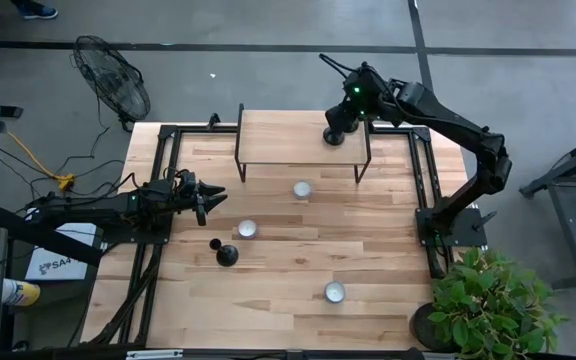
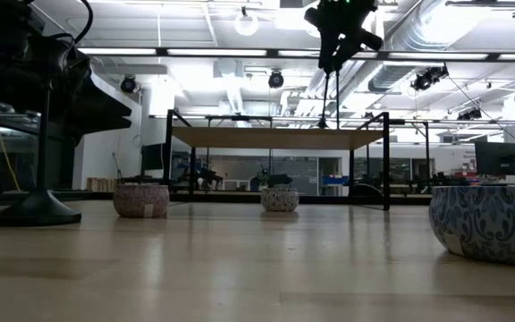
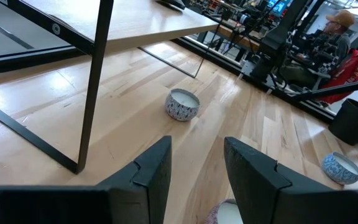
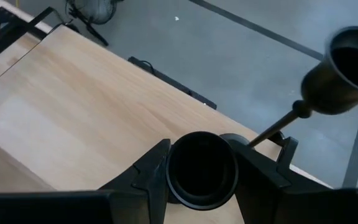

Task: Pick & Place candle stick holders
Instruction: Put the right black candle holder on the shelf

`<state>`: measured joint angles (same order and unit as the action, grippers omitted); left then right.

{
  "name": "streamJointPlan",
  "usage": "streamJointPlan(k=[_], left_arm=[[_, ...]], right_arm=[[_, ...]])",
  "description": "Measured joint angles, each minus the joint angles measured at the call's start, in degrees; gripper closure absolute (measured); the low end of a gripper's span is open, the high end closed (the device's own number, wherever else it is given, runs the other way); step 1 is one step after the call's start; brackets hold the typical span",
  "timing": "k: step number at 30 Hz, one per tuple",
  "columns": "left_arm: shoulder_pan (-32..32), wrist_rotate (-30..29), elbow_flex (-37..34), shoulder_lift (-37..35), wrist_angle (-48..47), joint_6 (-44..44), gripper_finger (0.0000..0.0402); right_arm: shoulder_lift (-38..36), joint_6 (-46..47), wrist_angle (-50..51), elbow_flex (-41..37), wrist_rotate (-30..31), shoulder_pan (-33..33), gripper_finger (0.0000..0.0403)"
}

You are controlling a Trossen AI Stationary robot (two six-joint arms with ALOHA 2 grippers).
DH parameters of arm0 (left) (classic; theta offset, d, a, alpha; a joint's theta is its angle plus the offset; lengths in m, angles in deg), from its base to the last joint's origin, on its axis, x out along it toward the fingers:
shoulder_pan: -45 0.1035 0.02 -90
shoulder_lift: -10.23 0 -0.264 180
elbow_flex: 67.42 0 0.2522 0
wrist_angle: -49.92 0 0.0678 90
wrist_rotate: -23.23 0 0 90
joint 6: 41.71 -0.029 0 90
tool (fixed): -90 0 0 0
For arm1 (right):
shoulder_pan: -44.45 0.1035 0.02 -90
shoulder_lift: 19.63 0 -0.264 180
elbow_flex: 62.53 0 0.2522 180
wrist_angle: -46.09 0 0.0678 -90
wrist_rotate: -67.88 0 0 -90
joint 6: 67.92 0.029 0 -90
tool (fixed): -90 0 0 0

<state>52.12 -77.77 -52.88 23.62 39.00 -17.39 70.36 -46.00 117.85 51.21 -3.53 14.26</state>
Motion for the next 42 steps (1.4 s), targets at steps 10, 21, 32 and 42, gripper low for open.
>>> streamJointPlan(k=[10,21,32,42], left_arm=[[0.0,0.0,0.0,0.0,0.0,0.0,0.0257],[0.0,0.0,0.0,0.0,0.0,0.0,0.0257],[0.0,0.0,0.0,0.0,0.0,0.0,0.0257],[0.0,0.0,0.0,0.0,0.0,0.0,0.0257]], right_arm=[[0.0,1.2,0.0,0.0,-0.9,0.0,0.0262],[0.0,-0.1,0.0,0.0,-1.1,0.0,0.0262],[0.0,-0.1,-0.1,0.0,0.1,0.0,0.021],[0.0,-1.1,-1.9,0.0,0.0,0.0,0.0186]])
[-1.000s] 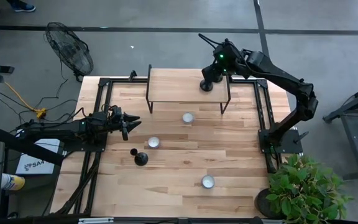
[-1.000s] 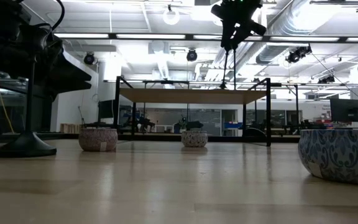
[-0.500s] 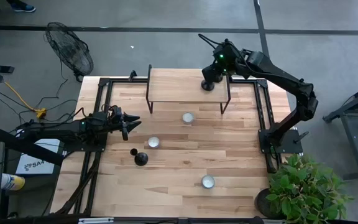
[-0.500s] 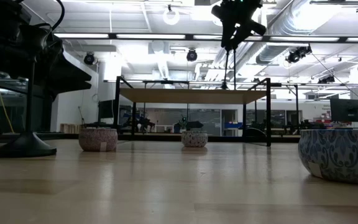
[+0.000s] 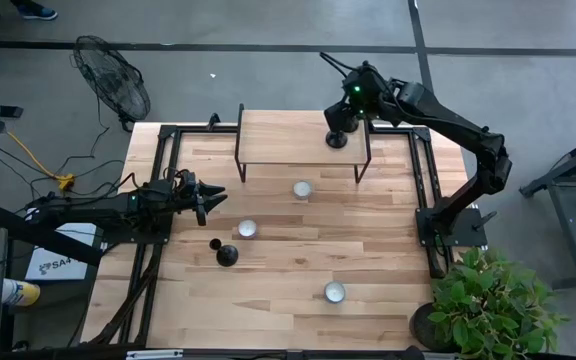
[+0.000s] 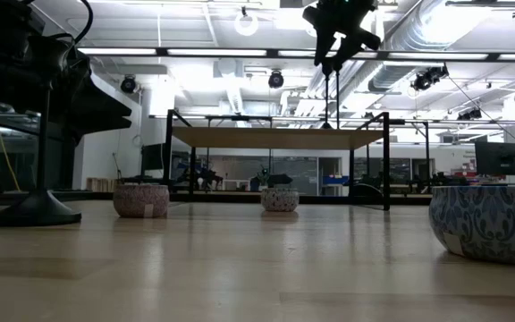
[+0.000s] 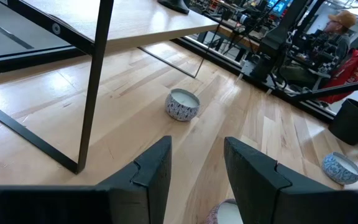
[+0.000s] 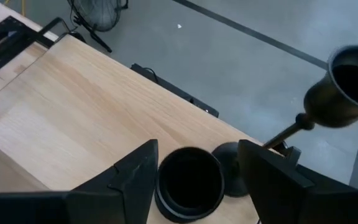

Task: Pick & Place candle stick holders
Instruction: Put the right black candle holder on the shelf, then put the black candle holder on the shelf

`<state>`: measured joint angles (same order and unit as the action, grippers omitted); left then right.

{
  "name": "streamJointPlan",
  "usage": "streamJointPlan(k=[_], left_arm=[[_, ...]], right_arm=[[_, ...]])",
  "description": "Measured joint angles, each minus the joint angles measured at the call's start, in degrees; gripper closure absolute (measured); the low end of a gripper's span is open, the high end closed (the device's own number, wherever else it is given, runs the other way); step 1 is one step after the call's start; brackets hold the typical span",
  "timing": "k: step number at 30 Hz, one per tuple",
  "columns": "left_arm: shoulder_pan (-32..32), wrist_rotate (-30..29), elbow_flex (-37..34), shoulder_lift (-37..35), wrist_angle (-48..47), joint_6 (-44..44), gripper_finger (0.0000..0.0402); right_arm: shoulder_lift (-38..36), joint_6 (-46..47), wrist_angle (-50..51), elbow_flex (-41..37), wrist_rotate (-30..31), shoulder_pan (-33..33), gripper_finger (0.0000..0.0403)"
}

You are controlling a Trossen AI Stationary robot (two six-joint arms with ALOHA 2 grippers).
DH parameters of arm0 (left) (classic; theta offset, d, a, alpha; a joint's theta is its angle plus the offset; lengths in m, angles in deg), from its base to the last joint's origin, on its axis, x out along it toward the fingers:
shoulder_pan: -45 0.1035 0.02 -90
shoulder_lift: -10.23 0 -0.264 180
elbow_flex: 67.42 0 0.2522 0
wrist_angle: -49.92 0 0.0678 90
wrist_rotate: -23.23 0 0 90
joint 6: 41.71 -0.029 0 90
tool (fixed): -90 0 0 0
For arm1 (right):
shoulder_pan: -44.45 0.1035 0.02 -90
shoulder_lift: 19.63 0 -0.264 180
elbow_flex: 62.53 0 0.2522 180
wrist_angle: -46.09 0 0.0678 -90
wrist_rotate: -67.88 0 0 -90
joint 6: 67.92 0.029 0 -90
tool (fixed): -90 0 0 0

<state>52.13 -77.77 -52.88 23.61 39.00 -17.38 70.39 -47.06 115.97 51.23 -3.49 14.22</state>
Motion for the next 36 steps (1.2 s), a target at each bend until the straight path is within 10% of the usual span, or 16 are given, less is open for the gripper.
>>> streamJointPlan(k=[36], left_arm=[[0.0,0.0,0.0,0.0,0.0,0.0,0.0257]], right_arm=[[-12.4,-0.5,12.9,0.1,2.8,2.5,0.0185]])
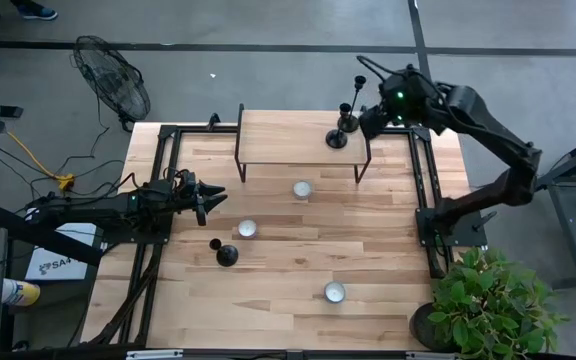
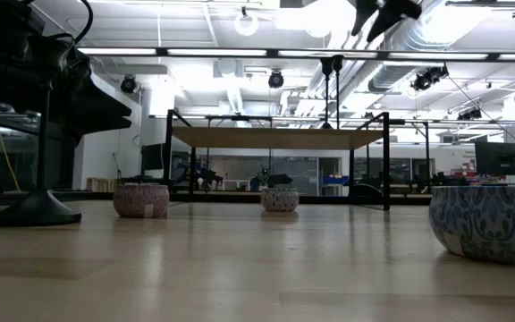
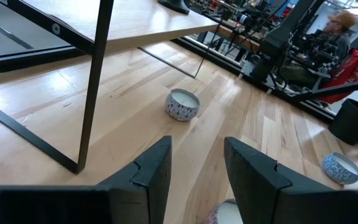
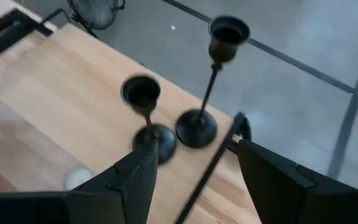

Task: Pick & Place candle stick holders
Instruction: Put the black candle holder on the shelf

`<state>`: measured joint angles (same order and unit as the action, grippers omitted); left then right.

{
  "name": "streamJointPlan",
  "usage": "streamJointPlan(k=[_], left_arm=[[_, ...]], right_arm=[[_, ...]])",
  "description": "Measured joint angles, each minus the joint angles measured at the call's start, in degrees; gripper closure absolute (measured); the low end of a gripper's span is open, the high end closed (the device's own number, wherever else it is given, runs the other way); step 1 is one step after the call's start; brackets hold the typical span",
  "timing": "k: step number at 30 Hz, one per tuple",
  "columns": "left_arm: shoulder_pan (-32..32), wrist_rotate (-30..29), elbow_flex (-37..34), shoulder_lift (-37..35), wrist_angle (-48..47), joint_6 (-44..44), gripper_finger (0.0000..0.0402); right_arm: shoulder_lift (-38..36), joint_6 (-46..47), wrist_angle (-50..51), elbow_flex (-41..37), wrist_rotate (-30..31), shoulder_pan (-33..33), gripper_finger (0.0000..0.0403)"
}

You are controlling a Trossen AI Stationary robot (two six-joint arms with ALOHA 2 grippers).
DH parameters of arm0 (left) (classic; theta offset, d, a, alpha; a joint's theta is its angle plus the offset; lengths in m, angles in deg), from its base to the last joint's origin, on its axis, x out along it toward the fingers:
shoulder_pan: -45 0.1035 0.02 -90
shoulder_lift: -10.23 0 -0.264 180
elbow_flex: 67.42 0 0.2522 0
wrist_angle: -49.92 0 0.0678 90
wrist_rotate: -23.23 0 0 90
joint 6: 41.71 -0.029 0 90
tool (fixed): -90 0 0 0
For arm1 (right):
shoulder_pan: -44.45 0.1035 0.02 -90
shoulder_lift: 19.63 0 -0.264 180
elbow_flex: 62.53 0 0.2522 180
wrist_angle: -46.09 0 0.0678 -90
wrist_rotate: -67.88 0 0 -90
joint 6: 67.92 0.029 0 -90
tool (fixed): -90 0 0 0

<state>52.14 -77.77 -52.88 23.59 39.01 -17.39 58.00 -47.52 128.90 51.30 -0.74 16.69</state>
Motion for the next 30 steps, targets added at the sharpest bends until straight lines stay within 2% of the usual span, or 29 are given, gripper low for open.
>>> streamJointPlan(k=[5,8,12,20,25,30], left_arm=[[0.0,0.0,0.0,0.0,0.0,0.0,0.0257],[0.0,0.0,0.0,0.0,0.0,0.0,0.0257],[0.0,0.0,0.0,0.0,0.0,0.0,0.0257],[0.0,0.0,0.0,0.0,0.2,0.0,0.0257],[0.0,0.1,0.0,0.0,0.0,2.1,0.0257],[0.0,0.3,0.0,0.0,0.0,1.6,0.0257]], right_arm=[[-2.0,0.7,4.4,-0.8,5.6,5.4,0.0188],[-4.1,0.8,3.7,-5.3,8.1,9.0,0.0189],[-8.2,2.1,-0.7,-15.5,9.8,12.7,0.0189],[-17.6,4.2,-16.7,-36.3,9.6,19.4,0.019],[-21.5,3.8,-23.3,-43.2,9.8,22.8,0.0192],[-23.3,3.6,-27.0,-47.0,9.8,26.0,0.0194]])
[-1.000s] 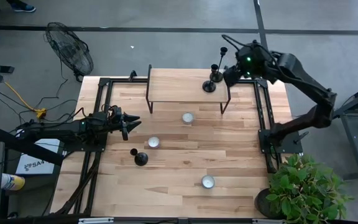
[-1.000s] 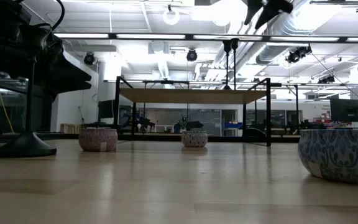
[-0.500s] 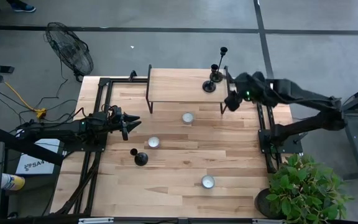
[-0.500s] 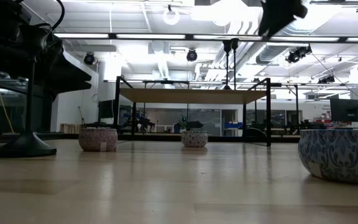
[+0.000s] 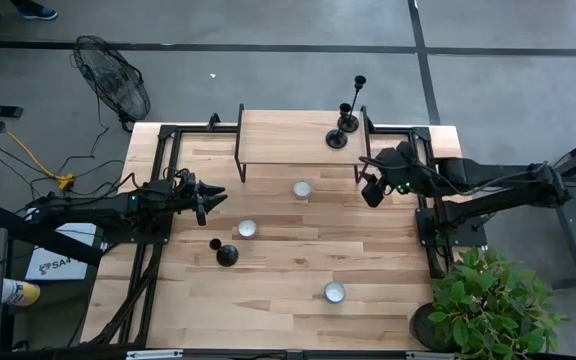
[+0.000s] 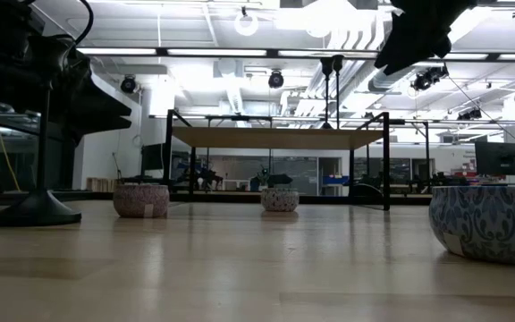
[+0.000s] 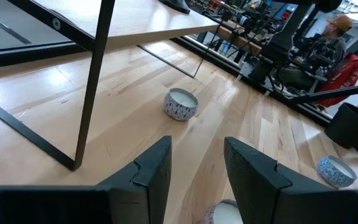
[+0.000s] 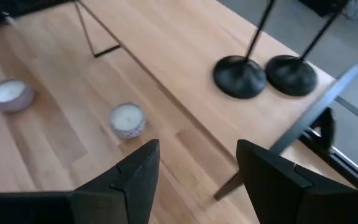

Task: Pick & Place candle stick holders
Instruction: Put the black candle holder on the shelf

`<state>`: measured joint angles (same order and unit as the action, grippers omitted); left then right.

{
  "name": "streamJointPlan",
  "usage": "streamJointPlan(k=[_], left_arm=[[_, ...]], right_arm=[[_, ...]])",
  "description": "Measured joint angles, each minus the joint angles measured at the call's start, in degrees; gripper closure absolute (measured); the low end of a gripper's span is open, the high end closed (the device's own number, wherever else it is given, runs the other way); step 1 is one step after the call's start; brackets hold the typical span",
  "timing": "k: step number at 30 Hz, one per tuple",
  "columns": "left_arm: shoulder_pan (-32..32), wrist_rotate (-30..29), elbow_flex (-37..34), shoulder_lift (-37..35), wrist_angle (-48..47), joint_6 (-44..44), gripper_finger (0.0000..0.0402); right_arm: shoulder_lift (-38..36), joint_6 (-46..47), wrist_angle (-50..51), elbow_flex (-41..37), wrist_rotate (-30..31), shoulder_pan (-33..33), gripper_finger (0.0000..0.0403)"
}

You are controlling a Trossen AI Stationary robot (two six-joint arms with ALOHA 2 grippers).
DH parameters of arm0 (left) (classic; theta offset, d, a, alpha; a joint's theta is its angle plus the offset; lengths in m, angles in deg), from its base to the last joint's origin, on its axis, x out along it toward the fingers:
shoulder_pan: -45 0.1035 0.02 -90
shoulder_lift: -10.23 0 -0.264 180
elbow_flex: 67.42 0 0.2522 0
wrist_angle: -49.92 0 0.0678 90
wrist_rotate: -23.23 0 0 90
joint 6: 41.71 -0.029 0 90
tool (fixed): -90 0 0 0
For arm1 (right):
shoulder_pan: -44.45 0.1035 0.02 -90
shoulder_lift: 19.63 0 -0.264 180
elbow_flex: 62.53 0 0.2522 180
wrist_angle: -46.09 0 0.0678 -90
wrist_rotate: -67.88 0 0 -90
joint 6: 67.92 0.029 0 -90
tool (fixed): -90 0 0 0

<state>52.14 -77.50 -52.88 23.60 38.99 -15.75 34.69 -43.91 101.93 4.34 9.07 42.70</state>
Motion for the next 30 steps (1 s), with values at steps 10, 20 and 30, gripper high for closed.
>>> streamJointPlan(k=[10,20,30], left_arm=[[0.0,11.3,1.7,0.0,-3.4,-2.4,0.0257],[0.0,19.9,2.5,0.0,-3.4,-12.7,0.0257],[0.0,23.6,9.6,0.0,-18.8,-17.7,0.0257]], right_arm=[[-0.4,0.0,-2.5,-1.6,0.4,4.5,0.0194],[-0.4,0.0,-3.0,-1.6,0.4,7.3,0.0194],[-0.4,-0.5,-2.9,-1.6,0.4,8.2,0.0194]])
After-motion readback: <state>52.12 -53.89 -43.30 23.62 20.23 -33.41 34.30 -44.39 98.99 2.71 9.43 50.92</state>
